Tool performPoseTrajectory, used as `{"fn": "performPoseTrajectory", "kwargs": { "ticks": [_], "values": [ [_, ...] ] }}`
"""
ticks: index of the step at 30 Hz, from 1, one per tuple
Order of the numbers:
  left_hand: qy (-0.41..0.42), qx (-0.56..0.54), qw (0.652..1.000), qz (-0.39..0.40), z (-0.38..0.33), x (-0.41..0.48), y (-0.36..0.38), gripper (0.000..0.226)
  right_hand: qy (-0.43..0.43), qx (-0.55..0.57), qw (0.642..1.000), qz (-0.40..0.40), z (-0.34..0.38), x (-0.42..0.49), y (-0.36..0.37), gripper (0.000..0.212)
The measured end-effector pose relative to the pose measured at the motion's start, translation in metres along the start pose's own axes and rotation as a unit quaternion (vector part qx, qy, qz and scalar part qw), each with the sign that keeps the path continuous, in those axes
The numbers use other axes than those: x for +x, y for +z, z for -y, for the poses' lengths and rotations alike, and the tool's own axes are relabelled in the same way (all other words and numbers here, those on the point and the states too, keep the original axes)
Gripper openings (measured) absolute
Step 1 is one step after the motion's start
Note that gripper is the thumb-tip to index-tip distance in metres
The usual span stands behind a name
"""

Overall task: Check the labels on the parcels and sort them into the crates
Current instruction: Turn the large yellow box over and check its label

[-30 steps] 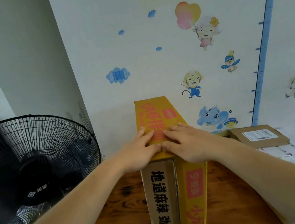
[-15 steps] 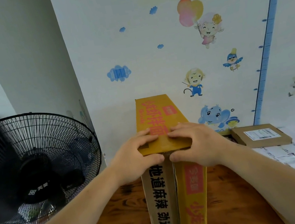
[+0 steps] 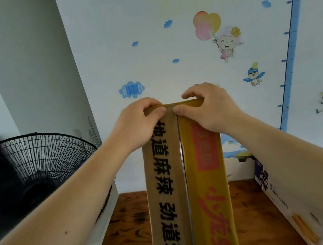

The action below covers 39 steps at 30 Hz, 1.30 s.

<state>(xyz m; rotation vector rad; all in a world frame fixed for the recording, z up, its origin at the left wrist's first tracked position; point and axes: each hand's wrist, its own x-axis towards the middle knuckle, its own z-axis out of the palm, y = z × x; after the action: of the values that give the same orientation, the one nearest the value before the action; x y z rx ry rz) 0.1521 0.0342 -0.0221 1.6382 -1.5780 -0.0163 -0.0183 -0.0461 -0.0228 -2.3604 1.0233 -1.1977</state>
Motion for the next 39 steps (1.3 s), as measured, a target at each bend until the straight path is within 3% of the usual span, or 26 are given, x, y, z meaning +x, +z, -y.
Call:
{"fn": "performPoseTrajectory", "kwargs": {
  "ticks": [4,11,17,23,27,39],
  "values": [
    [0.025,0.04,0.999,-0.022,0.007,0.018,0.012,0.03,-0.001,-0.04,0.999,-0.006,-0.001,0.016,0.007,0.044],
    [-0.027,0.048,0.998,0.026,0.012,0.017,0.023,0.066,-0.064,-0.164,0.984,-0.018,0.001,0.023,0.018,0.044],
    [-0.019,0.034,0.999,0.015,0.014,0.018,0.025,0.066,-0.051,-0.292,0.955,0.012,-0.002,0.014,0.027,0.067],
    [-0.022,-0.008,1.0,-0.013,0.024,0.008,0.035,0.067,-0.007,-0.241,0.97,0.041,-0.01,-0.017,0.036,0.086],
    [-0.015,-0.015,1.0,-0.018,0.026,0.005,0.033,0.074,-0.02,-0.175,0.983,0.043,-0.009,-0.017,0.036,0.085],
    [-0.061,0.003,0.998,-0.01,0.024,0.042,0.031,0.061,0.02,-0.172,0.982,0.077,-0.003,0.035,0.03,0.081]
  ]
}}
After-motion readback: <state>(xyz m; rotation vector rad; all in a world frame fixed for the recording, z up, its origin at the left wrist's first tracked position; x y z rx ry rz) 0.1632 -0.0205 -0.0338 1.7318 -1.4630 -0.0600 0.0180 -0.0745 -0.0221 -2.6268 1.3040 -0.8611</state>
